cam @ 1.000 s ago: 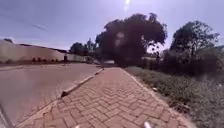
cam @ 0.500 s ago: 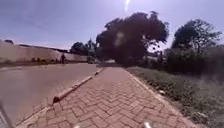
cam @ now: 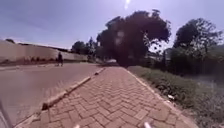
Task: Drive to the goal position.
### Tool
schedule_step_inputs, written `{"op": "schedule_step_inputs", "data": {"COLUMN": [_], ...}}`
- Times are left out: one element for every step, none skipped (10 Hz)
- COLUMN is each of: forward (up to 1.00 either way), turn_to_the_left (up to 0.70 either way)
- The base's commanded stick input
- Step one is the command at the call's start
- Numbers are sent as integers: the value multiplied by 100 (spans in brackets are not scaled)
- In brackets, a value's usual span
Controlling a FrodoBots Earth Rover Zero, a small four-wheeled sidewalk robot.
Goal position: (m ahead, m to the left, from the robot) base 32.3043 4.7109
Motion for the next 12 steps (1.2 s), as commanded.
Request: {"op": "schedule_step_inputs", "data": {"forward": [70,70,70,70,70,70,70,70,70,70,70,70], "turn_to_the_left": [0,0,0,0,0,0,0,0,0,0,0,0]}}
